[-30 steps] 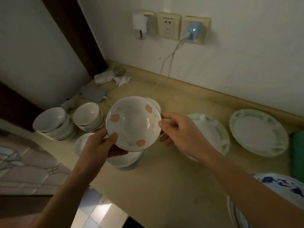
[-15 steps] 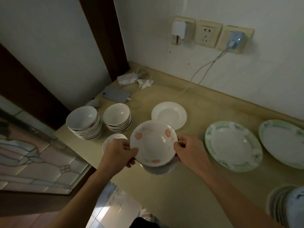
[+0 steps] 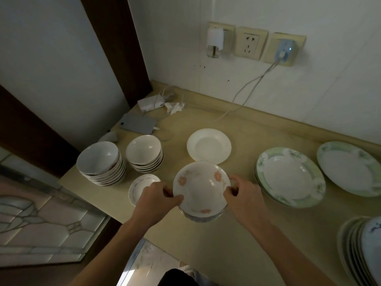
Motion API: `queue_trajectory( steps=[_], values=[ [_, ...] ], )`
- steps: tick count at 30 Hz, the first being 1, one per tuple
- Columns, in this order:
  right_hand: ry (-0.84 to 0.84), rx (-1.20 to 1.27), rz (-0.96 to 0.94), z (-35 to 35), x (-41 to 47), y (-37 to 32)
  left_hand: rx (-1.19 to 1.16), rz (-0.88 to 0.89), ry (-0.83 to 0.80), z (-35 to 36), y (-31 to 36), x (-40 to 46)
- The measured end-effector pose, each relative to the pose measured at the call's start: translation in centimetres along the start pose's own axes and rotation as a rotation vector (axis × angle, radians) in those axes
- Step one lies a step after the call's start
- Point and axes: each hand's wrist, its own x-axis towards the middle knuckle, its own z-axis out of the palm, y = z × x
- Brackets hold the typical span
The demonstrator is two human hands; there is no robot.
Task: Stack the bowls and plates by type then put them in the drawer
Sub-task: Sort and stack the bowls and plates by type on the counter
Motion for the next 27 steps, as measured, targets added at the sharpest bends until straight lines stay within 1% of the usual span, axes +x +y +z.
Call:
queue_trajectory(
  steps=[9, 11, 14, 16, 19, 23, 25, 27],
  values=[
    [0.023, 0.005, 0.018, 0.5, -0.1, 0.7, -0.024, -0.016, -0.04, 0.3, -0.9, 0.7],
    [0.007, 0.036, 0.044, 0.5, 0.0, 1.0, -0.014, -0.014, 0.025, -0.3, -0.5, 0.6],
    [-0.004, 0.101, 0.095, -0.3, -0.1, 1.6, -0.049, 0.024, 0.18, -1.4, 1.2, 0.6],
    [0.028, 0.146, 0.115, -1.3, 0.0, 2.1, -0.093, 0.088, 0.243, -1.7, 3.3, 1.0],
    [0.119, 0.165, 0.113, -3.9, 0.3, 2.9, -0.137, 0.24, 0.278, -0.8, 7.3, 1.5],
    [0.204, 0.188, 0.129, -8.7, 1.0, 5.0, -0.263, 0.386, 0.191, 2.9, 12.9, 1.7],
    [0.245, 0.226, 0.164, -11.5, 1.4, 6.7, -0.338, 0.416, 0.134, 5.6, 15.5, 1.7],
    [0.303, 0.246, 0.197, -14.5, 1.6, 8.7, -0.362, 0.412, 0.07, 8.6, 17.7, 1.8]
  ],
)
